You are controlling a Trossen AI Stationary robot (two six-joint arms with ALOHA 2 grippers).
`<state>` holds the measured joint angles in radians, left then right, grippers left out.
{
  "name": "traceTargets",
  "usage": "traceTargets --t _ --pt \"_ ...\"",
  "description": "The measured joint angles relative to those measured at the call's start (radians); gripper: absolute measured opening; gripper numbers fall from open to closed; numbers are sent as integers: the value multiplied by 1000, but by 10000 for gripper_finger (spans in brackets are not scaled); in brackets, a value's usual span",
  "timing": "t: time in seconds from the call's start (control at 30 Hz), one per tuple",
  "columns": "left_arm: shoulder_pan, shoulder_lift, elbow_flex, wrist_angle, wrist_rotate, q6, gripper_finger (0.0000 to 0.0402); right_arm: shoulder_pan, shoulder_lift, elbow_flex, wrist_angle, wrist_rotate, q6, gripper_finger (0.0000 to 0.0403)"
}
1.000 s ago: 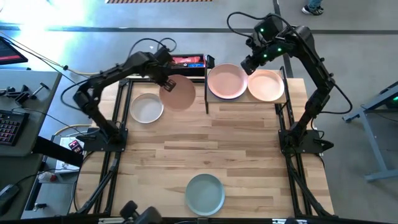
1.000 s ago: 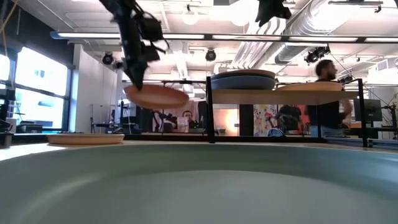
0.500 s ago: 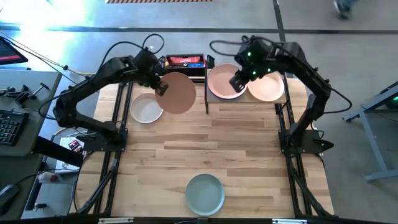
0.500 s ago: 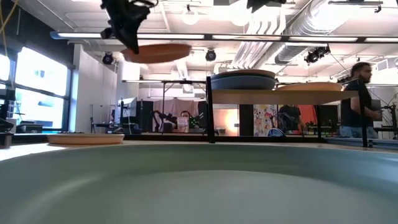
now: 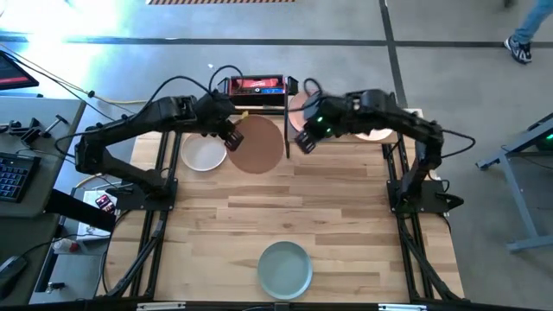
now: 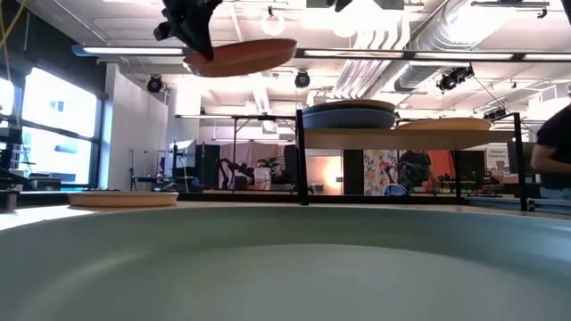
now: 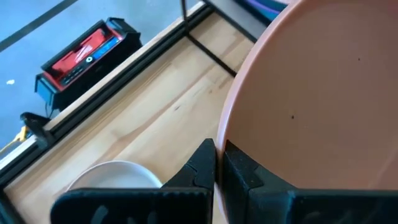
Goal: Place and stack plates onto a shelf
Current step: Stack the orange plate on top of the light orange plate on the shelf
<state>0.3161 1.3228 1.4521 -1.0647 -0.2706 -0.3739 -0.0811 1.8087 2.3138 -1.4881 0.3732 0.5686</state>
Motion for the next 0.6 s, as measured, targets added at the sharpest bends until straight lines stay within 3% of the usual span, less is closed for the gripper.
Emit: traceTargets --t 0.33,0.6 --pt "-74 0 0 23 -32 -35 0 85 79 0 100 48 -53 83" --pt "-87 5 1 21 -45 -48 0 88 89 0 138 39 -57 87"
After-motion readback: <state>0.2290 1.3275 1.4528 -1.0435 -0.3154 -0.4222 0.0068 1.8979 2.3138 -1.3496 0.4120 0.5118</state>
